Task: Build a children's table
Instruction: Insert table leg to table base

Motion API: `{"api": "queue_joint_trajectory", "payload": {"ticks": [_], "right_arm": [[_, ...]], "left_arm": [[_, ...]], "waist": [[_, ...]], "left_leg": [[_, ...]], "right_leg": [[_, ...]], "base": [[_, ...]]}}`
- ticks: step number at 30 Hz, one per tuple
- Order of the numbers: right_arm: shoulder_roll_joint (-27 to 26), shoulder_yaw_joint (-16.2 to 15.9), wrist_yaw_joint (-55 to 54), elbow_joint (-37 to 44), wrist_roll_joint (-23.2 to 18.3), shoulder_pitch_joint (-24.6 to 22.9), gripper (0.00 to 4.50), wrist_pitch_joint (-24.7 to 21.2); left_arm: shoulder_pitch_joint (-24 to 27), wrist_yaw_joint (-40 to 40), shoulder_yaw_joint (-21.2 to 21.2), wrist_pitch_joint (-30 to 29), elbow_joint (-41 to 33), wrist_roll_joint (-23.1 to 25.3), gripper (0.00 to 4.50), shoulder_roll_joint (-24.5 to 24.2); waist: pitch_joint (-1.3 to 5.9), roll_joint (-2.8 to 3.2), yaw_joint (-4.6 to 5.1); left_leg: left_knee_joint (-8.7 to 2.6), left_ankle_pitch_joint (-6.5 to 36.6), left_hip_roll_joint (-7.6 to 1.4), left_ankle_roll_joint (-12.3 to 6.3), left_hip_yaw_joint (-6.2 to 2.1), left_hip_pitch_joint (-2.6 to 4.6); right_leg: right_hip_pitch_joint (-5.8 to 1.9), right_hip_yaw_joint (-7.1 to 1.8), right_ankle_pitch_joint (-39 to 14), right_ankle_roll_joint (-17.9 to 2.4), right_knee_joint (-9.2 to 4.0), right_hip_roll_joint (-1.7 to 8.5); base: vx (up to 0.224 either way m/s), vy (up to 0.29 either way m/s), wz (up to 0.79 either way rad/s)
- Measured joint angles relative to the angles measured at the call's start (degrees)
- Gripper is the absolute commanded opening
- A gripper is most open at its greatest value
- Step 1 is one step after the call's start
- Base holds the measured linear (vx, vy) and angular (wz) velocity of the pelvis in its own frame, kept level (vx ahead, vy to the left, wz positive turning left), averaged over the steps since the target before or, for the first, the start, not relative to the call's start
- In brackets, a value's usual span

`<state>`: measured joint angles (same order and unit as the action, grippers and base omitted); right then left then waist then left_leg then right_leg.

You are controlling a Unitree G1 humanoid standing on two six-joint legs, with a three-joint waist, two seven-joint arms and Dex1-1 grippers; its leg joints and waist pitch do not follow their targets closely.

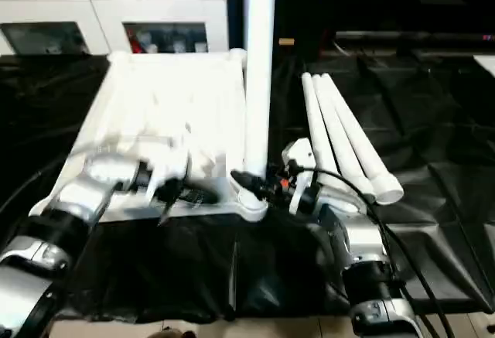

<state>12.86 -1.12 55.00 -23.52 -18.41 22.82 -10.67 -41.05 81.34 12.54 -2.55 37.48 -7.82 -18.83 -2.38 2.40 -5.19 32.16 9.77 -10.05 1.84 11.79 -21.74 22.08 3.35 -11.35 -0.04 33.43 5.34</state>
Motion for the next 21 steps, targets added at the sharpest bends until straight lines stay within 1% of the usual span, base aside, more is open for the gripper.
{"api": "queue_joint_trajectory", "payload": {"ticks": [2,4,5,7,10,14,15,16,18,20,21], "right_arm": [[0.61,0.18,0.05,1.27,-0.33,0.02,1.90,-0.60],[1.68,0.19,0.61,2.85,-0.83,0.09,1.90,-1.89],[1.93,0.18,0.70,3.26,-0.93,0.21,1.90,-2.39],[2.67,-0.03,1.24,4.16,-1.02,0.32,1.90,-3.18],[3.03,-0.71,1.80,5.23,-1.03,0.89,1.90,-3.88],[3.98,-0.51,1.62,5.45,-1.04,1.37,1.90,-4.99],[4.16,-0.50,1.62,5.51,-1.05,1.37,1.90,-5.14],[4.24,-0.53,1.62,5.62,-1.06,1.39,1.90,-5.33],[4.42,-0.57,1.68,6.76,-1.16,1.60,1.90,-5.63],[4.64,-0.65,1.90,7.47,-1.24,2.15,1.90,-6.12],[4.70,-0.79,2.23,7.90,-1.26,2.48,1.90,-6.29]], "left_arm": [[-1.88,0.41,-3.21,-3.60,-0.95,-3.70,1.00,-0.02],[-4.37,-0.46,-6.76,-6.19,-0.84,-6.74,1.26,0.57],[-5.09,-0.92,-7.95,-7.28,-0.85,-7.92,1.40,0.98],[-6.35,-2.15,-10.35,-12.16,-1.40,-11.83,1.45,3.05],[-6.77,-3.71,-11.04,-15.54,-2.63,-14.51,1.83,5.05],[-6.76,-7.16,-11.15,-17.01,-3.05,-14.91,1.89,7.50],[-6.76,-7.54,-11.35,-17.50,-3.07,-14.98,2.03,7.96],[-6.75,-7.80,-11.66,-18.82,-3.36,-15.42,2.18,8.66],[-6.76,-7.84,-12.32,-22.71,-4.95,-17.80,2.24,9.47],[-6.73,-7.86,-12.44,-24.93,-7.00,-19.17,2.25,10.20],[-6.73,-7.90,-12.40,-25.42,-7.94,-19.59,2.44,10.56]], "waist": [[-0.05,0.08,0.05],[-0.05,0.08,0.02],[-0.05,0.08,0.00],[-0.06,0.08,-0.04],[-0.07,0.09,-0.03],[-0.11,0.06,-0.08],[-0.13,0.09,-0.08],[-0.15,0.11,-0.07],[-0.36,0.29,-0.09],[-0.41,0.34,-0.09],[-0.41,0.34,-0.11]], "left_leg": [[0.20,-0.01,-0.04,-0.02,0.00,-0.44],[0.48,-0.16,-0.07,-0.29,0.00,-0.89],[0.53,-0.17,-0.09,-0.32,-0.01,-0.94],[0.66,-0.17,-0.12,-0.32,-0.04,-1.05],[0.90,-0.16,-0.21,-0.32,-0.09,-1.17],[1.20,-0.14,-0.26,-0.29,-0.12,-1.22],[1.28,-0.12,-0.28,-0.26,-0.15,-1.23],[1.33,-0.08,-0.28,-0.21,-0.16,-1.24],[1.46,-0.04,-0.29,-0.14,-0.18,-1.27],[1.53,-0.05,-0.29,-0.16,-0.19,-1.27],[1.56,-0.06,-0.31,-0.17,-0.22,-1.26]], "right_leg": [[0.40,0.02,-0.01,0.00,0.18,-0.01],[0.90,0.01,-0.06,-0.09,0.60,0.00],[0.96,0.01,-0.06,-0.09,0.64,0.00],[1.00,0.06,-0.06,-0.09,0.70,0.00],[1.00,0.15,-0.06,-0.09,0.77,0.00],[0.98,0.16,-0.06,-0.09,0.97,0.00],[0.98,0.18,-0.06,-0.09,1.02,0.00],[0.97,0.18,-0.06,-0.09,1.06,0.00],[0.98,0.18,-0.06,-0.09,1.20,0.01],[0.99,0.18,-0.06,-0.09,1.30,0.01],[0.99,0.20,-0.06,-0.09,1.35,0.01]], "base": [[0.000,0.000,0.00],[0.000,0.000,0.00],[0.000,0.000,0.00],[0.000,0.000,0.00],[0.000,0.000,0.00],[0.000,0.000,0.00],[0.000,0.000,0.00],[0.000,0.000,0.00],[0.000,0.000,0.00],[0.000,0.000,0.00],[0.000,0.000,0.00]]}}
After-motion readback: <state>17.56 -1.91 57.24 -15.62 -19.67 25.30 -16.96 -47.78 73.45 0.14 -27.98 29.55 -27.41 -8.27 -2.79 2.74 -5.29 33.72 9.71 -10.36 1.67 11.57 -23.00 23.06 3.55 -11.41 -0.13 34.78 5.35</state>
